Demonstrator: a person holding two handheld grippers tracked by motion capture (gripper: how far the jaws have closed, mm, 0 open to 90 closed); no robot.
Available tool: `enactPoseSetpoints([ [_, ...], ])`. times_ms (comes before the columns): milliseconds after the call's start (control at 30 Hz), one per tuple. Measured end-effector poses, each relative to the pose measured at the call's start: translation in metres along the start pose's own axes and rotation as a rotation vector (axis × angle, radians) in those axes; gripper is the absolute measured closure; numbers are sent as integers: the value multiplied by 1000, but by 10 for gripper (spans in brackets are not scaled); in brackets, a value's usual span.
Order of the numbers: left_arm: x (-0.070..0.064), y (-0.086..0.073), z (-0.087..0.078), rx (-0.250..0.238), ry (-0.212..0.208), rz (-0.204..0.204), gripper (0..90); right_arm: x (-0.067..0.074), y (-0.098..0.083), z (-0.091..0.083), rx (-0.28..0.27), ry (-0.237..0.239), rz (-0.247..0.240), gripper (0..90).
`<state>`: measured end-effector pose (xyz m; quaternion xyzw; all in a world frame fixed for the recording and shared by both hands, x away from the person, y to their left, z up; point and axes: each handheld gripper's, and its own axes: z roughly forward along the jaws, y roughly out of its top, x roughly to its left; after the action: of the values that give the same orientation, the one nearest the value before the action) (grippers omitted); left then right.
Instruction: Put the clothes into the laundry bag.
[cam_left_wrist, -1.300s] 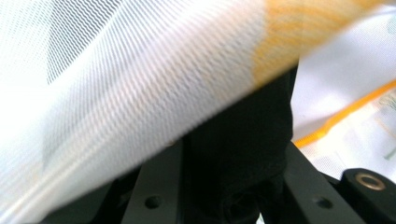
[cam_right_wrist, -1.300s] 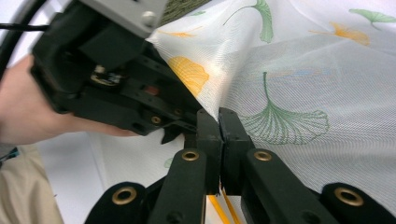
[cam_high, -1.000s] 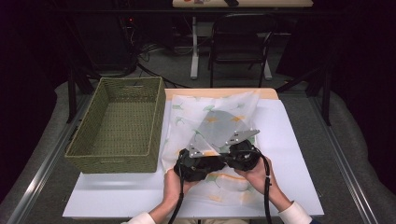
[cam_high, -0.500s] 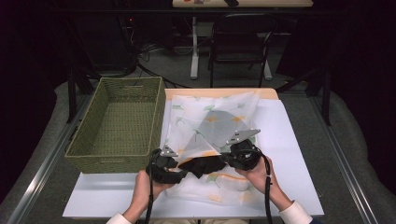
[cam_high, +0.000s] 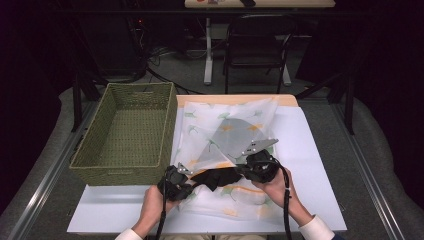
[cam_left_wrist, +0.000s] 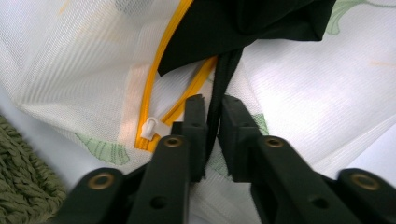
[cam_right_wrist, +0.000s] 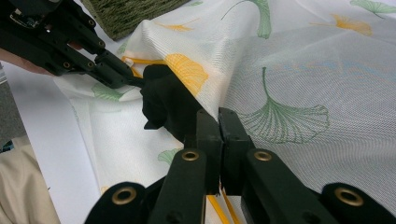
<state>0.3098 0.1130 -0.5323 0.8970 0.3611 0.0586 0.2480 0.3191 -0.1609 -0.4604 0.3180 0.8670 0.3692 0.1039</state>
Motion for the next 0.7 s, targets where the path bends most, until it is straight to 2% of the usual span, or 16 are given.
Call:
enactPoseSetpoints([
  [33, -1, 1, -1, 7, -8, 5, 844, 1, 0, 0, 1, -2, 3, 889],
  [167, -3, 3, -5, -15, -21, 8, 847, 1, 1, 0, 1, -1, -2, 890],
  [267, -6, 8, -8, -46, -35, 11, 847, 2, 1, 0, 2, -3, -3, 889],
  [500, -6, 8, -8, -46, -35, 11, 847, 2, 1, 0, 1, -3, -3, 889],
  [533, -21, 31, -2, -158, -12, 30, 847, 2, 1, 0, 1, -3, -3, 889],
  [567, -23, 32, 2, -176, -13, 26, 816, 4, 2, 0, 1, 0, -4, 889],
  [700, -24, 34, 16, -169, -31, 25, 768, 3, 1, 1, 5, 0, -1, 889],
])
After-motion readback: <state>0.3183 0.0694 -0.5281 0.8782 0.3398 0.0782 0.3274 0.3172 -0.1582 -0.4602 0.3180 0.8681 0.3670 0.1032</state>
